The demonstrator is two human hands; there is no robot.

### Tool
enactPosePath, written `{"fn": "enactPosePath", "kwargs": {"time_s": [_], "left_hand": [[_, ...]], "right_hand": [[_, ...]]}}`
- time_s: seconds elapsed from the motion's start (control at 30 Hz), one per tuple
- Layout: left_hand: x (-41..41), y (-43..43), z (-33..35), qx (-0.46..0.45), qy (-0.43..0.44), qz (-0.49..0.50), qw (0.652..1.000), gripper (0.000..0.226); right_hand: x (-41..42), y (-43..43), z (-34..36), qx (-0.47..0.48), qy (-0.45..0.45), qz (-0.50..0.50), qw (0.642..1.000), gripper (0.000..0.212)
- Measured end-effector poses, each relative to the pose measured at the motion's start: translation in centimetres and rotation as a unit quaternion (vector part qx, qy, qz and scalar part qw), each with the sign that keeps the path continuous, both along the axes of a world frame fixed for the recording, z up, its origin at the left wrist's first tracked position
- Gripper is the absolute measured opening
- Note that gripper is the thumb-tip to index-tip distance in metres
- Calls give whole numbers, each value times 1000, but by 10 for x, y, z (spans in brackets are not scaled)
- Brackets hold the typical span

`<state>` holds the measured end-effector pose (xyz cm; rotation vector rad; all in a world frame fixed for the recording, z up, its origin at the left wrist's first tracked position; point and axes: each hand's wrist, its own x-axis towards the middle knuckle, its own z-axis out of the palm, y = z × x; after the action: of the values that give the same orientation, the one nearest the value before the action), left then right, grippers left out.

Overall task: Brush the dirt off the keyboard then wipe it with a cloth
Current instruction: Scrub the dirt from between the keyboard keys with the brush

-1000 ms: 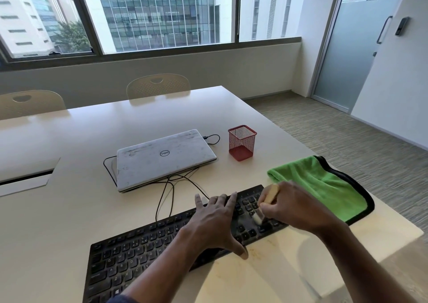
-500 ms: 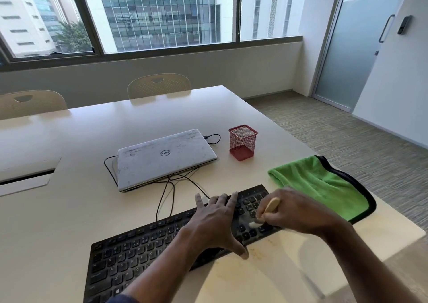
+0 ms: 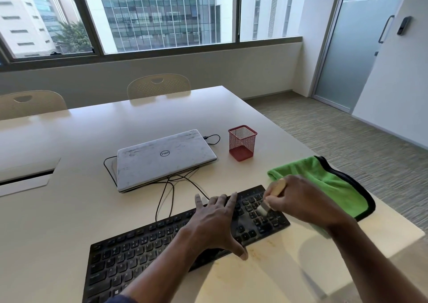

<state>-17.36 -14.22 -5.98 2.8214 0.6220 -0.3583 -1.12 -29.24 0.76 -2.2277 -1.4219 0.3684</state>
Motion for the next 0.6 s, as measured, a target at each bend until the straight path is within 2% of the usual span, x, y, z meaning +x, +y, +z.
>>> {"fn": "enactPosePath", "kwargs": {"time_s": [0.1,0.17,0.27,0.37,0.5,0.6], "left_hand": [[1,0,0,3,0,1,1000,148],[1,0,-1,4,2,1,1000,149],[0,0,-1,3,5,2,1000,149],[-1,-1,1,-2,1,5,1000,148],[-1,-1,2,-3,-1,4,1000,146],[-1,-1,1,-2,2,5,1000,147]], "right_hand": [[-13,8,0,37,30,2,999,10],[-20,13,-6,14,31,16,999,10],[-21,15,-16,-43,-25,-5,999,16],[-15,14,-13,-55,-91,-49,993,12],[-17,15,-6,-34,-25,-8,999,12],[-18,16,-13,-56,-60,-5,997,16]]}}
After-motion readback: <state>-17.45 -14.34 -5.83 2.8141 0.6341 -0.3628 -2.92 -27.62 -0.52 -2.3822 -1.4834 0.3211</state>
